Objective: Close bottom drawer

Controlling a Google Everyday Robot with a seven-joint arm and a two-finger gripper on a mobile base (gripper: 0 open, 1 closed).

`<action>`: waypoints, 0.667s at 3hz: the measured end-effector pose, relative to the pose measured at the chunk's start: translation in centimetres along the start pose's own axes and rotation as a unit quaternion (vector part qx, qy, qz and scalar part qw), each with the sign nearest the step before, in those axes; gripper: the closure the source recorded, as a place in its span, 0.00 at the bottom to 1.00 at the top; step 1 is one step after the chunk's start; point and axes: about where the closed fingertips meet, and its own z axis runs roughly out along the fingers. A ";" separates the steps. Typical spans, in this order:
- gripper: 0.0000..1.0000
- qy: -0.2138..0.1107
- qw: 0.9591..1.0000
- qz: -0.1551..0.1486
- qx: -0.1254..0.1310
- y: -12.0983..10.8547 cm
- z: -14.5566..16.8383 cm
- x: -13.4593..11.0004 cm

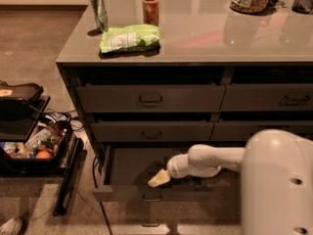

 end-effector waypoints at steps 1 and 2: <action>0.00 -0.033 0.999 -0.022 -0.030 0.8 -0.1 -0.2; 0.00 -0.033 0.999 -0.022 -0.030 0.8 -0.1 -0.2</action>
Offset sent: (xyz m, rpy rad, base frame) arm -0.0032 0.0029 0.0027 0.0594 -0.0273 0.0427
